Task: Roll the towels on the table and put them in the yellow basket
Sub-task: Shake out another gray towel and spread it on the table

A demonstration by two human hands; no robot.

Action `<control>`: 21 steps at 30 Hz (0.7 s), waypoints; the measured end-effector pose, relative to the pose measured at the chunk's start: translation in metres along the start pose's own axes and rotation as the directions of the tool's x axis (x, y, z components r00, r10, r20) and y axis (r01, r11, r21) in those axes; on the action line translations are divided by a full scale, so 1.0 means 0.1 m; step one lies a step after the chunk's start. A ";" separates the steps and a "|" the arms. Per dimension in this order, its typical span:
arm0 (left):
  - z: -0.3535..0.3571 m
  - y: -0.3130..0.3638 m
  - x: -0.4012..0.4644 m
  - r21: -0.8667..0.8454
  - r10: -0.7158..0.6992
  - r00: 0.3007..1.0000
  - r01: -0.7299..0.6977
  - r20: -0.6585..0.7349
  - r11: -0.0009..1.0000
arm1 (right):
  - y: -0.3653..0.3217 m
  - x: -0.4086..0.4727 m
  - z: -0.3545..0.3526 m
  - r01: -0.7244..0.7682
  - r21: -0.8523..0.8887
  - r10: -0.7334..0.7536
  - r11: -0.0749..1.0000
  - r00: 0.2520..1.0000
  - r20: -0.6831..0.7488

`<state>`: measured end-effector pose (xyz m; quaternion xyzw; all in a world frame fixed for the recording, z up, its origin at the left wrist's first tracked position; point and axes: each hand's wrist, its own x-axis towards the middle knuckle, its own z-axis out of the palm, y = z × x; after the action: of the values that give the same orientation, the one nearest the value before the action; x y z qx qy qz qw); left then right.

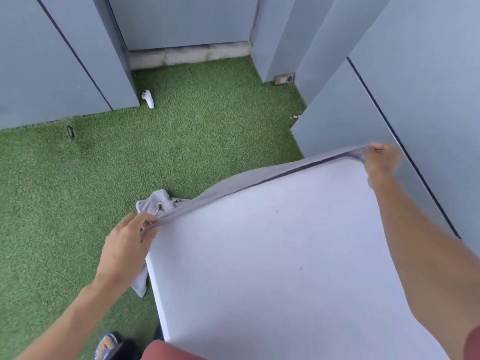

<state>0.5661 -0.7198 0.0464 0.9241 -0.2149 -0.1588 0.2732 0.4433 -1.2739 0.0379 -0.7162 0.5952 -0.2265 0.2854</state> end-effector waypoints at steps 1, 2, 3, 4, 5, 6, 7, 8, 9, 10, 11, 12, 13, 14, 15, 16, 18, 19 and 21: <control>0.01 0.00 -0.01 0.002 -0.006 1.000 0.006 -0.007 1.000 | 0.09 -0.04 0.01 0.022 -0.043 -0.021 0.999 1.000 0.018; 0.01 0.01 -0.03 -0.001 -0.018 1.000 0.018 -0.019 1.000 | 0.19 -0.09 0.02 0.065 -0.098 -0.062 0.993 0.997 0.040; 0.02 0.01 -0.06 -0.014 -0.030 0.999 0.030 -0.036 0.999 | 0.26 -0.14 0.00 0.117 -0.151 -0.109 0.982 0.992 0.058; 0.02 0.02 -0.09 -0.033 -0.042 0.998 0.041 -0.054 0.999 | 0.31 -0.18 -0.03 0.158 -0.182 -0.148 0.971 0.987 0.068; 0.04 0.03 -0.13 -0.049 -0.051 0.996 0.048 -0.071 0.998 | 0.36 -0.20 -0.06 0.184 -0.192 -0.173 0.964 0.982 0.072; 0.05 0.05 -0.18 -0.059 -0.060 0.994 0.055 -0.088 0.997 | 0.40 -0.21 -0.09 0.203 -0.195 -0.193 0.960 0.979 0.071; 0.07 0.06 -0.22 -0.067 -0.074 0.992 0.068 -0.104 0.995 | 0.45 -0.22 -0.13 0.211 -0.197 -0.201 0.957 0.977 0.070; 0.09 0.06 -0.26 -0.079 -0.099 0.988 0.090 -0.115 0.993 | 0.48 -0.22 -0.16 0.210 -0.194 -0.200 0.958 0.977 0.069; 0.11 0.06 -0.29 -0.095 -0.133 0.983 0.122 -0.123 0.988 | 0.52 -0.23 -0.20 0.209 -0.196 -0.198 0.958 0.978 0.072; 0.13 0.04 -0.32 -0.113 -0.168 0.977 0.154 -0.128 0.982 | 0.55 -0.24 -0.23 0.202 -0.208 -0.190 0.957 0.979 0.075; 0.15 0.02 -0.36 -0.132 -0.197 0.971 0.180 -0.134 0.975 | 0.58 -0.26 -0.26 0.195 -0.227 -0.181 0.954 0.980 0.080; 0.17 0.00 -0.40 -0.149 -0.216 0.966 0.195 -0.141 0.969 | 0.60 -0.29 -0.30 0.184 -0.247 -0.168 0.951 0.982 0.085; 0.19 -0.01 -0.44 -0.161 -0.224 0.963 0.200 -0.150 0.967 | 0.63 -0.32 -0.34 0.169 -0.263 -0.151 0.950 0.985 0.089; 0.21 -0.01 -0.49 -0.172 -0.226 0.961 0.199 -0.157 0.965 | 0.66 -0.35 -0.39 0.154 -0.274 -0.135 0.949 0.987 0.088; 0.24 -0.01 -0.54 -0.184 -0.227 0.960 0.197 -0.163 0.963 | 0.71 -0.37 -0.43 0.143 -0.282 -0.123 0.949 0.989 0.088; 0.26 -0.01 -0.60 -0.195 -0.226 0.959 0.192 -0.171 0.962 | 0.76 -0.39 -0.47 0.135 -0.288 -0.114 0.948 0.989 0.091; 0.34 -0.01 -0.76 -0.214 -0.230 0.955 0.188 -0.190 0.958 | 0.89 -0.43 -0.55 0.116 -0.283 -0.093 0.952 0.991 0.092; 0.39 -0.01 -0.85 -0.220 -0.230 0.951 0.185 -0.205 0.958 | 0.96 -0.46 -0.60 0.105 -0.275 -0.084 0.956 0.993 0.088; 0.51 -0.01 -1.02 -0.219 -0.225 0.945 0.173 -0.239 0.960 | 1.12 -0.53 -0.72 0.071 -0.248 -0.054 0.966 0.996 0.075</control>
<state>0.4579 -0.6917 0.0235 0.9227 -0.0655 -0.0829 0.3708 0.3045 -1.2466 0.0163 -0.7723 0.5861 -0.1339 0.2052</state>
